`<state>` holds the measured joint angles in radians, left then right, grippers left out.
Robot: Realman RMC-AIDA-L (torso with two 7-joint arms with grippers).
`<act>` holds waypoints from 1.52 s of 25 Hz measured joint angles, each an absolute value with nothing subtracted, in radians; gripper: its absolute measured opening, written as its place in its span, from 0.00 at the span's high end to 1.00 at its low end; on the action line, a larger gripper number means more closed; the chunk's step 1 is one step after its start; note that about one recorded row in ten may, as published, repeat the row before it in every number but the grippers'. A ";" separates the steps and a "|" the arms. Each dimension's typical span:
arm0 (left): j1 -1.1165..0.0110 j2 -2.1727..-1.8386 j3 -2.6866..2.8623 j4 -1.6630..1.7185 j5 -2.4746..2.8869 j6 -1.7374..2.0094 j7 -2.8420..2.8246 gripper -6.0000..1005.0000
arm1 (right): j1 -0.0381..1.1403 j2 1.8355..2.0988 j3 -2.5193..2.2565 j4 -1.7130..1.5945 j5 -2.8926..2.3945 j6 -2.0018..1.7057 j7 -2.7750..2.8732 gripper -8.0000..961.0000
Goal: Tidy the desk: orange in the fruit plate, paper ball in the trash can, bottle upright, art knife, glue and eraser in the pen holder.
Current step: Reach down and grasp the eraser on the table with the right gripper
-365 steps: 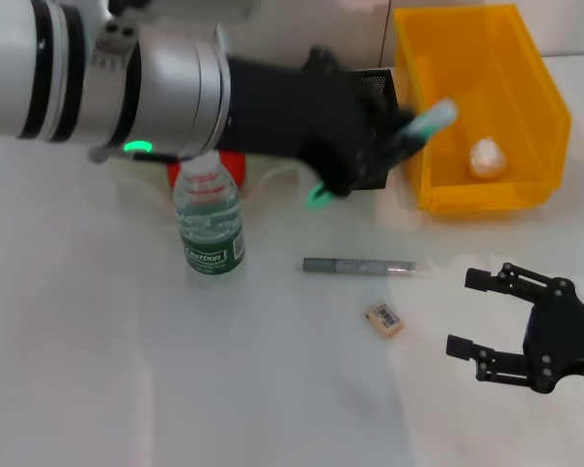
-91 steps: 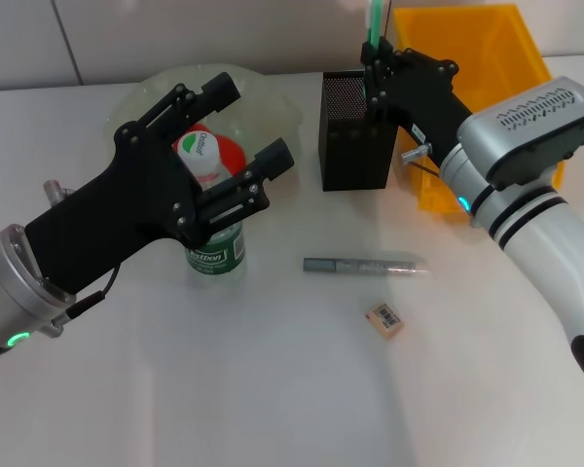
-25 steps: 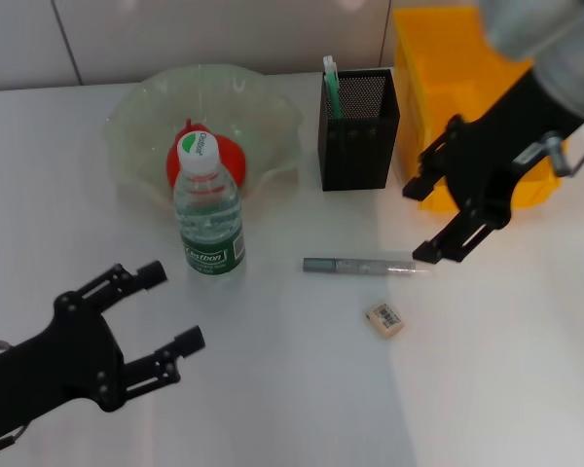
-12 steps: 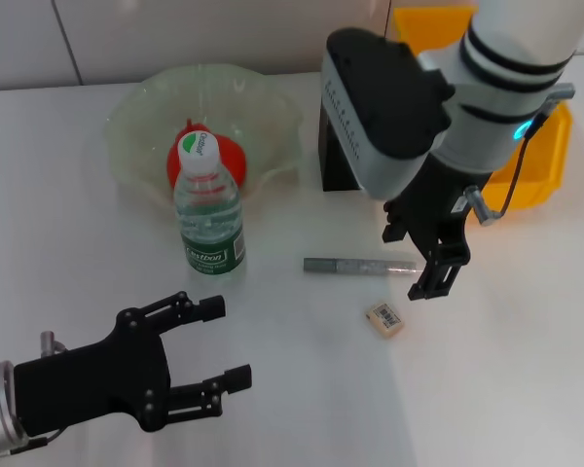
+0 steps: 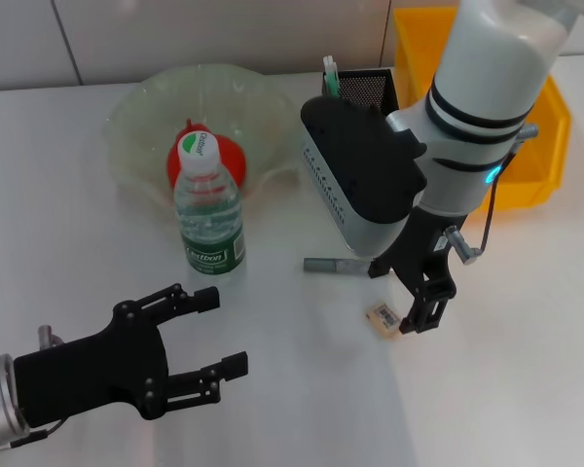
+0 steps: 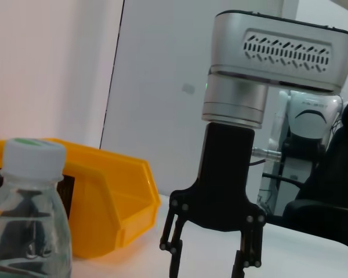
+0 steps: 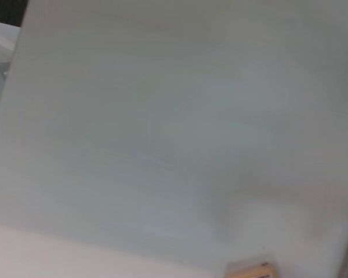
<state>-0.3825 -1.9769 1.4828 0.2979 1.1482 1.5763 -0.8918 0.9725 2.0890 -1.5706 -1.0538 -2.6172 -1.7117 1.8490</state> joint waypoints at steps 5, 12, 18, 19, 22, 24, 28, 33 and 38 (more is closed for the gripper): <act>-0.384 -1.978 1.482 0.299 1.149 1.573 -0.893 0.17 | 0.973 2.090 -1.580 -1.000 -2.615 -1.676 1.829 0.24; -0.384 -1.977 1.482 0.299 1.151 1.573 -0.893 0.17 | 0.972 2.091 -1.613 -0.964 -2.589 -1.633 1.810 0.24; -0.385 -1.979 1.482 0.296 1.152 1.572 -0.893 0.17 | 0.973 2.091 -1.651 -0.922 -2.586 -1.574 1.798 0.24; -0.384 -1.980 1.482 0.295 1.152 1.572 -0.893 0.17 | 0.972 2.091 -1.657 -0.916 -2.586 -1.564 1.797 0.24; -0.381 -1.982 1.482 0.295 1.152 1.572 -0.893 0.17 | 0.972 2.091 -1.673 -0.903 -2.579 -1.538 1.793 0.24; -0.378 -1.984 1.482 0.295 1.152 1.572 -0.893 0.17 | 0.972 2.091 -1.683 -0.895 -2.573 -1.527 1.793 0.24; -0.376 -1.989 1.483 0.294 1.152 1.572 -0.893 0.17 | 0.974 2.092 -1.686 -0.885 -2.571 -1.513 1.791 0.24; -0.372 -1.991 1.483 0.293 1.152 1.577 -0.893 0.17 | 0.973 2.092 -1.687 -0.884 -2.571 -1.501 1.790 0.24; -0.371 -1.992 1.484 0.293 1.152 1.580 -0.893 0.17 | 0.972 2.092 -1.685 -0.882 -2.571 -1.497 1.790 0.25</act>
<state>-0.3712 -1.9915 1.4840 0.2933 1.1521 1.5796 -0.8928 0.9716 2.0922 -1.6848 -0.8821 -2.5708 -1.4968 1.7902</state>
